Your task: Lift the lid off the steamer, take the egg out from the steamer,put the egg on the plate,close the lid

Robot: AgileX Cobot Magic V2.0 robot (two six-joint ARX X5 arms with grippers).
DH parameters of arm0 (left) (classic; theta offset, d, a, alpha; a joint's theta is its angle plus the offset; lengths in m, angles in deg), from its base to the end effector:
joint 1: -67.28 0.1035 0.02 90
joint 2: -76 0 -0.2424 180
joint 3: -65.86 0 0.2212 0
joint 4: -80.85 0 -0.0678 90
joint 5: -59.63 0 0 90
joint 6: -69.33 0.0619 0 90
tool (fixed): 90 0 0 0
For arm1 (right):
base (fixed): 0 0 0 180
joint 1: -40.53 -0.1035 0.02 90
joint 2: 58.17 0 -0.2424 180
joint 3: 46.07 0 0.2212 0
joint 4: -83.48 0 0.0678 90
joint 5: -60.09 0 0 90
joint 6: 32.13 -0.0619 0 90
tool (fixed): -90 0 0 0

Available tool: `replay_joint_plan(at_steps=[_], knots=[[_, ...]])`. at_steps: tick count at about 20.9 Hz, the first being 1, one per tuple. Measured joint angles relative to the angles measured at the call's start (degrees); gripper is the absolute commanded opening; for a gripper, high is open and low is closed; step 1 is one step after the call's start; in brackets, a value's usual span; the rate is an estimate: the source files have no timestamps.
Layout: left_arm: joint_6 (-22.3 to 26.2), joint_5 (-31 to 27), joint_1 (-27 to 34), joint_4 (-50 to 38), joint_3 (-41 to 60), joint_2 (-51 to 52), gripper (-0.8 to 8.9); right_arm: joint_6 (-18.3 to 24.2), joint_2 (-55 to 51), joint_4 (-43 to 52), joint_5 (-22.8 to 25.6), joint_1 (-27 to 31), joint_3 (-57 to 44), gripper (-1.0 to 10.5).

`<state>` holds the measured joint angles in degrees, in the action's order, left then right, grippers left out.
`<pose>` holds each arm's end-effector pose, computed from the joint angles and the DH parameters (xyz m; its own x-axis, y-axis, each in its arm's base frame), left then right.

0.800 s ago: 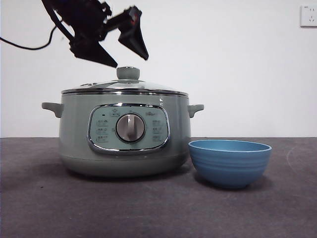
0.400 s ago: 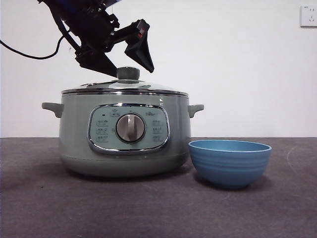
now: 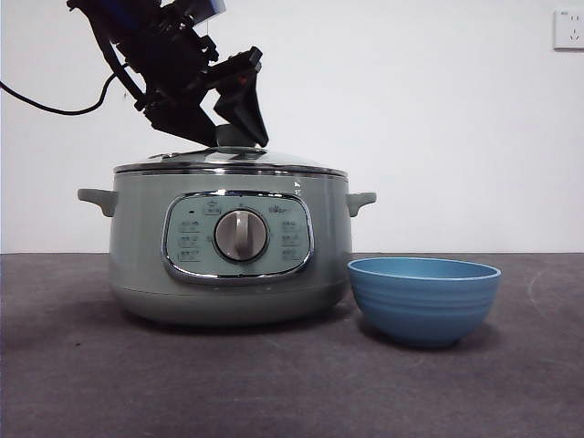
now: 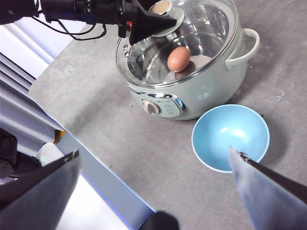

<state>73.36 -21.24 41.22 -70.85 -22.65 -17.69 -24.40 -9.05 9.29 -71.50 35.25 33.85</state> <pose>0.3222 -0.1685 0.2543 0.6701 -0.5043 -0.5447 0.5861 0.8097 -0.0287 0.1299 0.0533 0.3217 0.4801 0.7110 -0.5138 -0.6362 0.6855 0.3541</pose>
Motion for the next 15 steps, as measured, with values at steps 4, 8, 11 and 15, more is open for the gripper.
replay_joint_plan(at_steps=[4,8,11,15], knots=[[0.02,0.2,0.0,0.11,-0.02,0.0,-0.12,0.0,0.0,0.0,0.0,0.0,0.0,6.0],[0.02,0.2,0.0,-0.02,-0.02,0.0,-0.08,0.0,0.0,0.0,0.0,0.0,0.0,6.0],[-0.07,0.2,0.0,-0.13,-0.04,0.0,-0.09,0.0,0.0,0.0,0.0,0.0,0.0,6.0],[-0.37,0.17,0.0,1.81,-1.42,0.07,-0.09,0.0,0.0,0.0,0.13,0.0,0.0,6.0]])
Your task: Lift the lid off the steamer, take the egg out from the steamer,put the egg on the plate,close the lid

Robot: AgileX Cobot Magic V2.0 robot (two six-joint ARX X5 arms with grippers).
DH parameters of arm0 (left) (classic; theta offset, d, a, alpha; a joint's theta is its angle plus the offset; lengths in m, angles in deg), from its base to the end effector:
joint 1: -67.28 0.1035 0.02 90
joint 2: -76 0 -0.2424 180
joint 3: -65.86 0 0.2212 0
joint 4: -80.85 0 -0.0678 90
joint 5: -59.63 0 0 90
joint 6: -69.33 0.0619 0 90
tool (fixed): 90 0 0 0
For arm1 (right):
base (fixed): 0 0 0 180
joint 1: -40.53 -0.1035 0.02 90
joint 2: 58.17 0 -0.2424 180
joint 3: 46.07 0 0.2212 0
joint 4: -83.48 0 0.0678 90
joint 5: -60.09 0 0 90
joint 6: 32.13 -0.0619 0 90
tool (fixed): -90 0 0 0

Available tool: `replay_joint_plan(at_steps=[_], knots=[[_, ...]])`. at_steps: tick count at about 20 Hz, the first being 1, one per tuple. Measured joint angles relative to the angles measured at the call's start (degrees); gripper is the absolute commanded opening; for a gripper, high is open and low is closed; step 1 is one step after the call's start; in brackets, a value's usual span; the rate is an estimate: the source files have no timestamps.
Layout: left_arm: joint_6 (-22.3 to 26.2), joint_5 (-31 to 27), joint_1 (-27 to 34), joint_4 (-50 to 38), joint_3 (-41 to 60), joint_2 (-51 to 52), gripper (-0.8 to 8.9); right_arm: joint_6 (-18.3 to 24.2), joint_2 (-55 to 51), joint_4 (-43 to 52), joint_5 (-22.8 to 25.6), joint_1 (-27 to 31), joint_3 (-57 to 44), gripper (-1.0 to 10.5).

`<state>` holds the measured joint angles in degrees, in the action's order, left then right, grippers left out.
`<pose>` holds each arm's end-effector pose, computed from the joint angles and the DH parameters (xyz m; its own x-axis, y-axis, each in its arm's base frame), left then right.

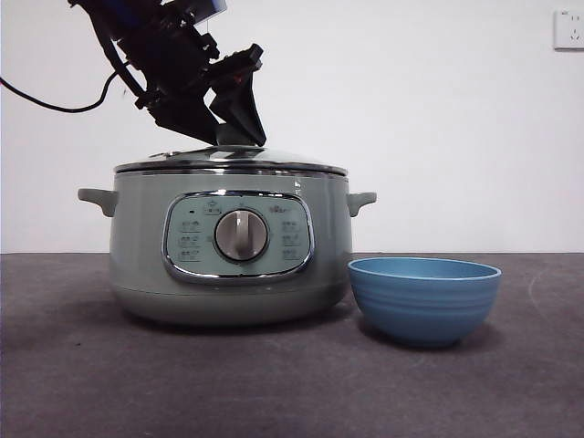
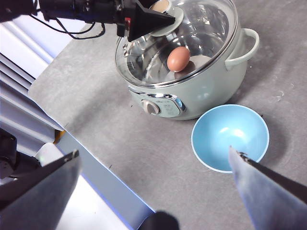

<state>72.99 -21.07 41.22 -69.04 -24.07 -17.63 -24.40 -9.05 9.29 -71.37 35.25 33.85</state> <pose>0.3219 -0.1685 0.2594 0.6656 -0.5054 -0.5491 0.5849 0.8102 -0.0367 0.1300 0.0532 0.3216 0.4814 0.7094 -0.5148 -0.6351 0.6871 0.3530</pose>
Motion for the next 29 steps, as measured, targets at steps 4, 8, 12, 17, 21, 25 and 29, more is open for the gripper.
replay_joint_plan(at_steps=[4,8,12,17,21,25,29], knots=[[-0.26,-0.15,0.0,5.07,-4.57,2.05,-0.08,0.0,0.0,0.15,0.02,0.0,0.0,6.0],[-0.26,-0.24,0.0,9.2,-8.52,9.03,-0.08,-0.68,1.14,2.62,0.02,0.0,0.0,6.0],[-0.31,-0.66,0.0,14.19,-8.52,18.23,-0.08,-3.85,4.63,9.18,-0.04,-0.59,0.0,6.0],[-0.35,-3.34,0.0,21.18,-8.52,31.12,-0.08,-9.7,10.91,21.57,4.57,-7.89,0.0,6.0],[-0.33,-5.01,0.0,27.65,-8.52,37.97,-0.08,-13.81,19.06,29.92,13.92,-18.01,0.66,6.0],[-0.33,-6.38,0.0,31.56,-8.52,42.45,-0.08,-14.78,29.27,32.17,23.58,-25.83,5.62,6.0],[-0.33,-6.36,0.0,34.56,-8.52,45.18,-0.08,-14.8,38.86,32.26,28.26,-29.97,13.42,6.0]])
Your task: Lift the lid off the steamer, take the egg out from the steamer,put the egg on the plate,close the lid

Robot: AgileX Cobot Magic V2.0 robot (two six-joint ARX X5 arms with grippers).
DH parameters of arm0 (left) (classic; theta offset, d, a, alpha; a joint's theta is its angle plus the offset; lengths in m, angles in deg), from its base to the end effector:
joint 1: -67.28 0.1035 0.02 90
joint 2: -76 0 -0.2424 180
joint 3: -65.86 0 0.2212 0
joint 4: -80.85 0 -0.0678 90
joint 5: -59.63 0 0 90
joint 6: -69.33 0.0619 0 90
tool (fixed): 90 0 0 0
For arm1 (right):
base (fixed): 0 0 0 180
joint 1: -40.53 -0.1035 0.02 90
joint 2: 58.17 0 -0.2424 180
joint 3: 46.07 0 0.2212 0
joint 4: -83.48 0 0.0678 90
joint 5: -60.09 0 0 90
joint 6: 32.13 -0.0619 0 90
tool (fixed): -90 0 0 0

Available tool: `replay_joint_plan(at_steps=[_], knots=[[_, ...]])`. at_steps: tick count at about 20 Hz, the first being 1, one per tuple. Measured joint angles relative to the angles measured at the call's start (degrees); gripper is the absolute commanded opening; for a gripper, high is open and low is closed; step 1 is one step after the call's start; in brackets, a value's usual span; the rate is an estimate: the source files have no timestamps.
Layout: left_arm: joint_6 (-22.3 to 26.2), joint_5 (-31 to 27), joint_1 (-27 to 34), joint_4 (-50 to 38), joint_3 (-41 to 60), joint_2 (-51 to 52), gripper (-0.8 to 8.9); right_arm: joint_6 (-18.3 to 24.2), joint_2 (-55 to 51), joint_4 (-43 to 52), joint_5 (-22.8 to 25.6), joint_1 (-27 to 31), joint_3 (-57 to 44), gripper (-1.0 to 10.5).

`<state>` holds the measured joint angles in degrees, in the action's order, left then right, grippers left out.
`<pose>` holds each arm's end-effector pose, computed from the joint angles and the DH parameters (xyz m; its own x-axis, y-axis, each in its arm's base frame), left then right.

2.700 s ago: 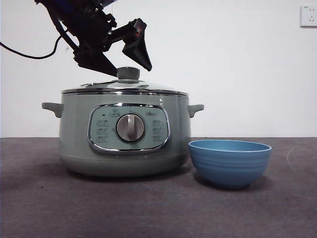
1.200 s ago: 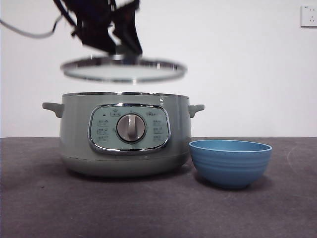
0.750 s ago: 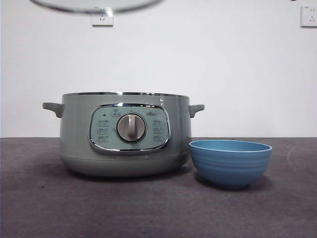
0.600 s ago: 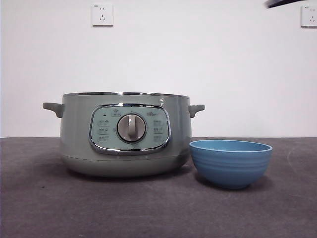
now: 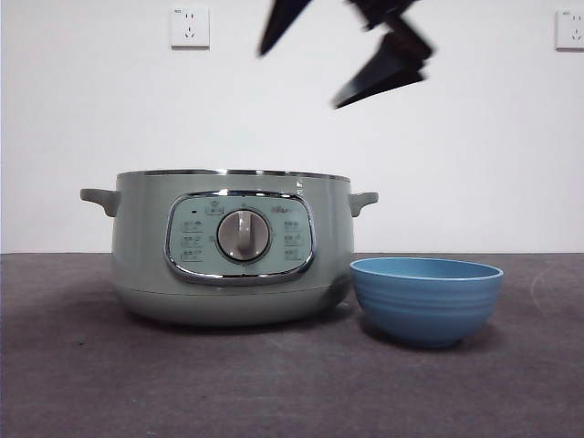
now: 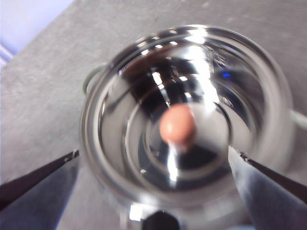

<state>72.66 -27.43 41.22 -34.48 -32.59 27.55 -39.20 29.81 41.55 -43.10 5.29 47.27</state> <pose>0.1125 -0.0586 0.4215 0.8454 -0.4705 -0.2529 0.4957 0.8674 0.0432 0.2651 0.2046 0.2901 0.5070 0.6375 -0.5801 -0.6462 0.7265 0.2338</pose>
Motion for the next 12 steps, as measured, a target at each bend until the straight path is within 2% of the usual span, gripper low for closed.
replay_joint_plan(at_steps=[5,7,12], knots=[[0.0,-0.02,0.0,1.03,0.0,1.64,-0.09,1.38,15.74,-3.72,6.47,-3.87,15.61,6.0],[0.0,0.0,0.0,1.62,0.0,1.6,-0.08,2.14,21.0,-5.03,7.43,-4.48,20.63,6.0],[0.02,0.0,0.0,2.03,0.0,1.6,-0.08,3.26,28.06,-5.66,10.34,-4.5,22.99,5.9]])
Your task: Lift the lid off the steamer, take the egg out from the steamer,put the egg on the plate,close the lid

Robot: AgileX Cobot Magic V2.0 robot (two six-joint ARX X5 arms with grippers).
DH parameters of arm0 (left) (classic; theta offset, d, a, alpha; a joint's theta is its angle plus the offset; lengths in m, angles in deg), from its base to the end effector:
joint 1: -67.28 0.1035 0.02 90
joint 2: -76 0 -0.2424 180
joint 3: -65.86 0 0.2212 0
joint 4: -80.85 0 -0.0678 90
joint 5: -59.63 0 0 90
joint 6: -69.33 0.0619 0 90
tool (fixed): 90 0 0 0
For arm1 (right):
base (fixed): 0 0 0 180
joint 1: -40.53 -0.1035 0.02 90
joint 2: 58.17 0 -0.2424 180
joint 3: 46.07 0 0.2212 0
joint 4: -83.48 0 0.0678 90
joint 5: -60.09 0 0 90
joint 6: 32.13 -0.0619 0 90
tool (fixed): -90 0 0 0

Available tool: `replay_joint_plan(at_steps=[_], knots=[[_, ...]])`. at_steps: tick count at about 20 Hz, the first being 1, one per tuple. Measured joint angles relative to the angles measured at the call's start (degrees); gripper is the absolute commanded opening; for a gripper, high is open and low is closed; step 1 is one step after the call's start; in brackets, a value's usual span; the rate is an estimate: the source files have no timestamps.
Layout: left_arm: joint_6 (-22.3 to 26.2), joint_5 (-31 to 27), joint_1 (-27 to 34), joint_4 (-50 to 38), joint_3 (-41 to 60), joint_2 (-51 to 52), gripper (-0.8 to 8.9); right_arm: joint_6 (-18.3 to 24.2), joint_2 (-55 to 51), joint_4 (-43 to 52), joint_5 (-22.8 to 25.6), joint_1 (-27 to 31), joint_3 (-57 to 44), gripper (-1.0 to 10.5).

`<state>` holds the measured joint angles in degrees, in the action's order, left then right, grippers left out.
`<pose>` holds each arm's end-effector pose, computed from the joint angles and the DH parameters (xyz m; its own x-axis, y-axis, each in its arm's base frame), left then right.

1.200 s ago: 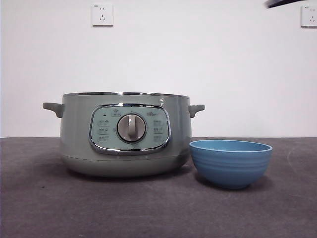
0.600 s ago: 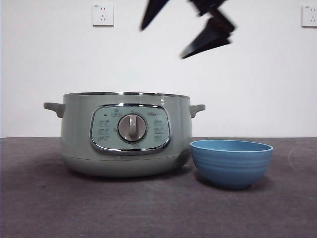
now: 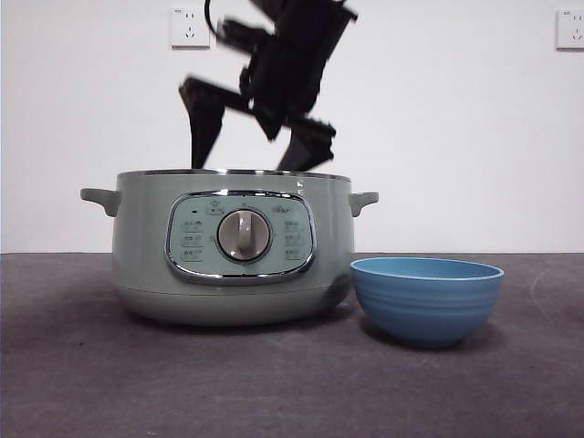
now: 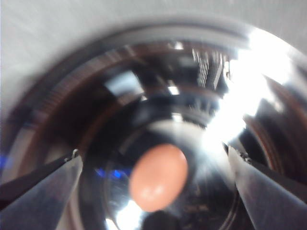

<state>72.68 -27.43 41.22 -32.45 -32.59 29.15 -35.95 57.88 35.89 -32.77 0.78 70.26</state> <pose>0.1035 -0.0541 0.4199 0.8436 -0.4697 -0.2602 0.4961 0.8672 0.0431 0.3329 0.2809 0.2271 0.4887 0.4714 -0.7341 -0.6255 0.7759 0.0818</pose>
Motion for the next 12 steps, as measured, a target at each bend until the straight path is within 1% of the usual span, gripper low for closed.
replay_joint_plan(at_steps=[4,11,12], knots=[[0.0,0.0,0.0,0.0,0.0,0.0,-0.09,0.83,2.69,0.2,0.09,0.0,0.0,5.9],[0.0,0.02,0.0,0.02,0.0,0.0,-0.08,0.87,6.49,0.63,0.09,0.0,0.0,5.9],[0.0,0.02,0.0,0.02,0.0,0.0,-0.09,0.85,6.82,0.59,0.09,0.0,0.0,5.6]])
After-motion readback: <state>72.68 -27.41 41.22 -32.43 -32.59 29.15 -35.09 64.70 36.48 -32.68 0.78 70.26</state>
